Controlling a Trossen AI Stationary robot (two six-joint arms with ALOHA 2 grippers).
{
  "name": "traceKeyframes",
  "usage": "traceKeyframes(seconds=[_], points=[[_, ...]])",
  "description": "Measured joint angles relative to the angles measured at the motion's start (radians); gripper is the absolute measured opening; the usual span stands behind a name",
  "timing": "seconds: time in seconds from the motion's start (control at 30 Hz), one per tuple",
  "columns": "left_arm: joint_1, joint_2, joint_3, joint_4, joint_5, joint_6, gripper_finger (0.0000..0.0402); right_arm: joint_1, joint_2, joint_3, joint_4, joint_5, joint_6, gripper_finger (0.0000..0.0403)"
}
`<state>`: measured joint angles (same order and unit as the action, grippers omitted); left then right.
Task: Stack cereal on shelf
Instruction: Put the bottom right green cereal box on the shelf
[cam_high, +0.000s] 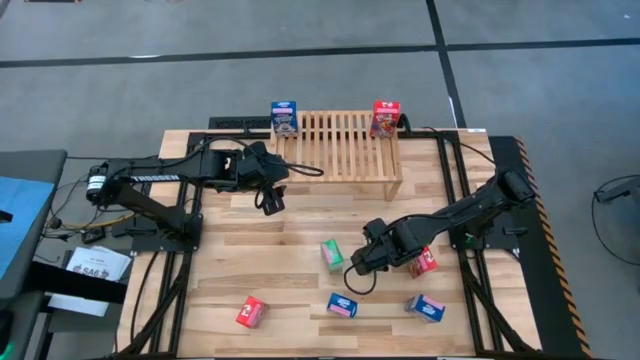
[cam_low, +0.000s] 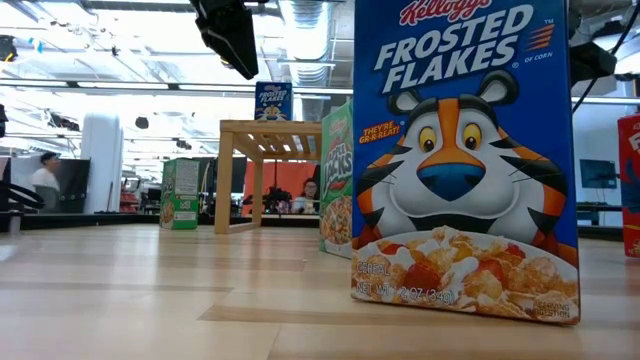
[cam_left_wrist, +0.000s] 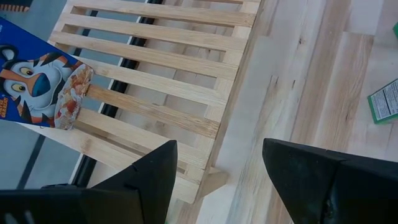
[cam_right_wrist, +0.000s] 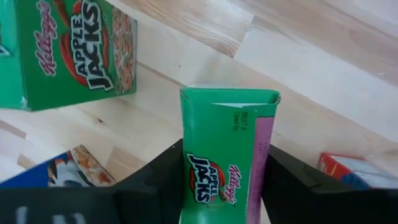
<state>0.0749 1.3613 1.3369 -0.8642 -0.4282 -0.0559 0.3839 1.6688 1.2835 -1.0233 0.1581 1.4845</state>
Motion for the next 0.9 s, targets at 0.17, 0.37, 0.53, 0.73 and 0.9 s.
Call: traceKeyframes(seconds=[0.17, 0.37, 0.53, 0.73, 0.9], points=[[0.000, 0.000, 0.000, 0.000, 0.000, 0.000, 0.0227, -0.014, 0.000, 0.004, 0.004, -0.008, -0.059, 0.0182], [0.000, 0.000, 0.000, 0.000, 0.000, 0.000, 0.0227, -0.058, 0.000, 0.098, -0.065, -0.014, -0.205, 0.0183], [0.000, 0.000, 0.000, 0.000, 0.000, 0.000, 0.0227, -0.125, 0.000, 0.228, -0.159, -0.014, -0.380, 0.0182], [0.000, 0.000, 0.000, 0.000, 0.000, 0.000, 0.0227, -0.217, 0.000, 0.398, -0.250, -0.014, -0.624, 0.0181], [0.000, 0.000, 0.000, 0.000, 0.000, 0.000, 0.0227, -0.303, 0.000, 0.532, -0.306, -0.023, -0.802, 0.0182]])
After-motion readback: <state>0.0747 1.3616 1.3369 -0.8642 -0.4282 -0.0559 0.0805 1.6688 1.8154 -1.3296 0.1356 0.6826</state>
